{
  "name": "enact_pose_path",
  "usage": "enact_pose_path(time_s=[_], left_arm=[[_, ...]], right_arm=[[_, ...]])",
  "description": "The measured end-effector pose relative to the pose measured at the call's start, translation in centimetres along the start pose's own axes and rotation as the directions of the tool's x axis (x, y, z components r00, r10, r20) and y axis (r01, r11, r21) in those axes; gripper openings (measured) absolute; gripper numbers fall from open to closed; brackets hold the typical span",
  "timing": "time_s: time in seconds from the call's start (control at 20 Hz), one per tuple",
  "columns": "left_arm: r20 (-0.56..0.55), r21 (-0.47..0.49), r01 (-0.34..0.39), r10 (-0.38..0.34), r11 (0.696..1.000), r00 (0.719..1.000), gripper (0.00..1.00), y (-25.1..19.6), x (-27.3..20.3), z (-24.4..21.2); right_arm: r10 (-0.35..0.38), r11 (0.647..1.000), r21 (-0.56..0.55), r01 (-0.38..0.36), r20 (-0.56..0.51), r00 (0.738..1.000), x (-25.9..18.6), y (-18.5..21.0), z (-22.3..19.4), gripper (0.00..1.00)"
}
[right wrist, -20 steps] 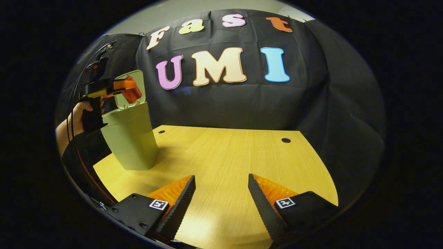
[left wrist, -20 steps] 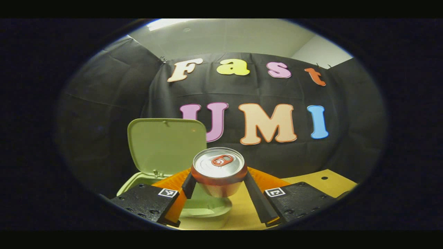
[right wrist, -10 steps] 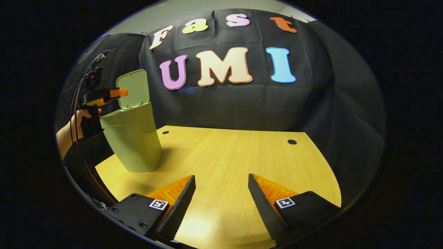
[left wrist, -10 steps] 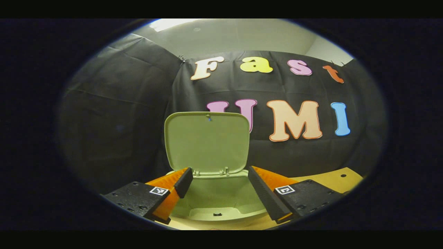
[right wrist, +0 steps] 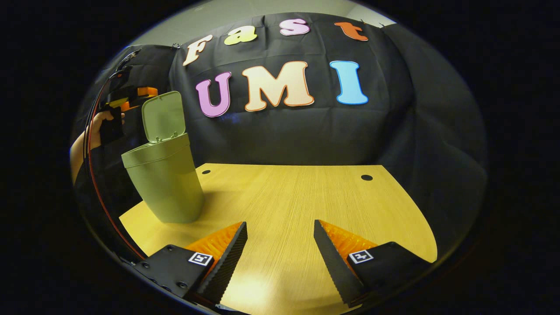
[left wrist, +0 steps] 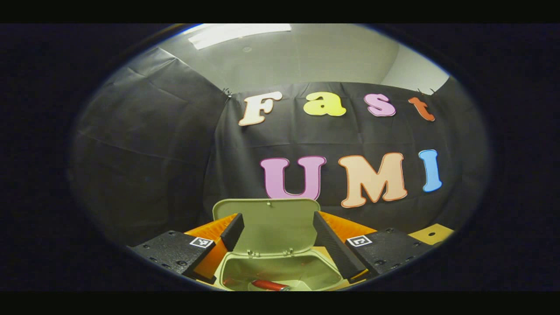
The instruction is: Press the lid of the desktop garbage bin to open it, pick up the crumpled paper on the desktop and throw it into the bin, then pick up the pop can on the desktop and drop it into the bin, and finally close the garbage bin lid.
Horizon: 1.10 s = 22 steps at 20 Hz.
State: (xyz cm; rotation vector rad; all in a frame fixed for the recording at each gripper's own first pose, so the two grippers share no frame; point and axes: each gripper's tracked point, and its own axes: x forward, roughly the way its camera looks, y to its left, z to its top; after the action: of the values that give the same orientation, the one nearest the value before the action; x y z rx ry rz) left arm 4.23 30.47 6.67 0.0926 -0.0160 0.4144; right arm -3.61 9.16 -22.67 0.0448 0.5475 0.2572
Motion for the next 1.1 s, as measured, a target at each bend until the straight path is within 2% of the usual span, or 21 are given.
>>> enact_pose_path(time_s=[0.3,0.6,0.65,0.95,1.05,1.1], left_arm=[[0.015,-0.037,-0.004,0.005,0.999,1.0,0.95,1.3,4.1,2.4],[-0.042,0.017,0.02,-0.019,1.0,0.999,0.94,1.2,8.5,2.0],[-0.058,0.022,0.007,-0.006,1.0,0.998,0.94,1.5,9.1,1.7],[-0.153,0.03,0.011,-0.006,0.999,0.988,0.96,1.6,9.9,-0.9],[-0.15,0.015,0.013,-0.011,1.0,0.989,0.98,1.6,9.7,-0.7],[-0.164,0.014,0.01,-0.007,1.0,0.986,0.95,1.5,9.5,-0.7]], right_arm=[[-0.046,0.999,0.015,0.046,-0.006,0.999,0.1,0.6,-1.0,0.96],[-0.082,0.996,0.037,0.082,-0.02,0.996,0.5,1.1,-1.7,0.96],[-0.085,0.996,0.031,0.086,-0.029,0.996,0.5,1.0,-1.9,0.96],[-0.1,0.995,0.01,0.1,-0.037,0.994,0.4,-0.4,-1.3,0.96],[-0.095,0.995,0.009,0.096,-0.04,0.995,0.3,-0.9,-1.1,0.96],[-0.09,0.996,0.009,0.09,-0.038,0.995,0.3,-1.1,-0.9,0.96]])
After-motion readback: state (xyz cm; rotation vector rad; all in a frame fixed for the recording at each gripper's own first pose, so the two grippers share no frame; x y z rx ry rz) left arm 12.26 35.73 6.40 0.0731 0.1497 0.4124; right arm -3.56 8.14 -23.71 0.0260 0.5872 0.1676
